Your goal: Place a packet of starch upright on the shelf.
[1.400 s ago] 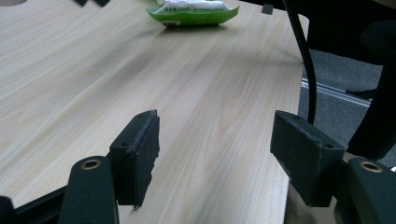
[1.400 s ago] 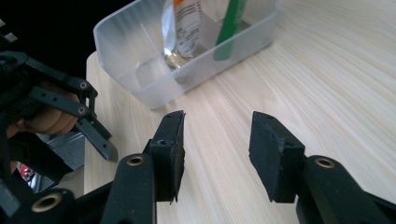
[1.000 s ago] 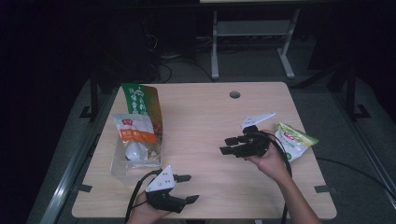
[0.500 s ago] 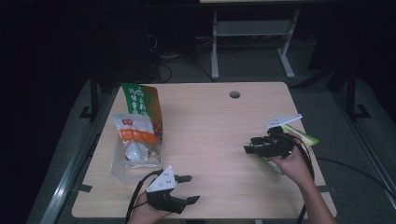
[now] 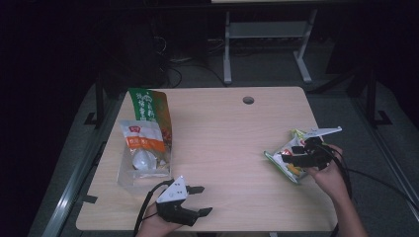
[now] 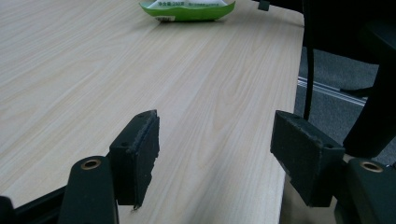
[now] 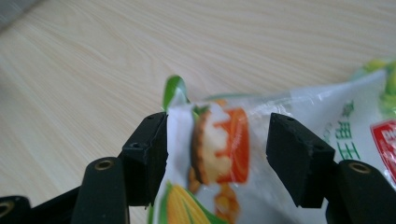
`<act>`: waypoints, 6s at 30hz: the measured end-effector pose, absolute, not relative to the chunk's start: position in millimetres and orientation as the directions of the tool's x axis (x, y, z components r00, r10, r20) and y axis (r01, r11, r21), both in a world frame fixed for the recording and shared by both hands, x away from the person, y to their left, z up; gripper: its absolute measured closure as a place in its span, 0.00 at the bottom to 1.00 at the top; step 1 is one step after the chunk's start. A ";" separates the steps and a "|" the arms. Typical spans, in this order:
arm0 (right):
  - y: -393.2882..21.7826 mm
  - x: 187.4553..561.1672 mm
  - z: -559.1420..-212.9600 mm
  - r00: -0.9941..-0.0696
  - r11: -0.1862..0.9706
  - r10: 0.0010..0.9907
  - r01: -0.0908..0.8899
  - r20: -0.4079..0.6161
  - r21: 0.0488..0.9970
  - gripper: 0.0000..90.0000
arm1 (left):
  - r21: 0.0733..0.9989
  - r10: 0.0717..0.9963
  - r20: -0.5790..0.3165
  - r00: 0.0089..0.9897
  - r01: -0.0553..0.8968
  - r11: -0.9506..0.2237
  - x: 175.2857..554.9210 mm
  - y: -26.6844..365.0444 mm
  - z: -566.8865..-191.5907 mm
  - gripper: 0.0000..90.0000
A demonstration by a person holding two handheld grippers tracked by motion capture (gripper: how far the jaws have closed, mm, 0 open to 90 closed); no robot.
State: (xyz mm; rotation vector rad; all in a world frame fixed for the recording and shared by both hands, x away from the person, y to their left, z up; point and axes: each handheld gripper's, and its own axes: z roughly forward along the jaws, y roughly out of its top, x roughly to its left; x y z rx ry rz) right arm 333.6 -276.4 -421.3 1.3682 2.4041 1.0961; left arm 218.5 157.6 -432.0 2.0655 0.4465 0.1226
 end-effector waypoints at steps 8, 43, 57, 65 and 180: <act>-273.8 330.6 -432.6 -0.596 0.341 0.778 0.667 0.200 0.662 0.49 | 0.853 0.360 -0.092 0.929 0.260 -0.453 218.0 156.3 -432.2 0.36; -244.5 312.0 -422.2 -0.683 0.383 0.689 0.625 0.240 0.680 0.50 | 0.852 0.361 -0.099 0.927 0.267 -0.451 217.8 155.2 -432.9 0.36; -302.4 341.8 -431.5 -0.521 0.254 0.804 0.735 0.284 0.629 0.40 | 0.850 0.361 -0.093 0.928 0.263 -0.457 219.5 153.5 -434.4 0.36; -304.4 357.1 -448.2 -0.491 0.184 0.765 0.786 0.417 0.590 0.38 | 0.848 0.357 -0.094 0.929 0.262 -0.461 219.8 152.1 -435.4 0.36; -186.1 280.6 -403.0 -0.866 0.340 0.369 0.464 0.337 0.818 0.95 | 0.894 0.390 -0.176 0.904 0.313 -0.322 273.0 138.0 -425.7 0.54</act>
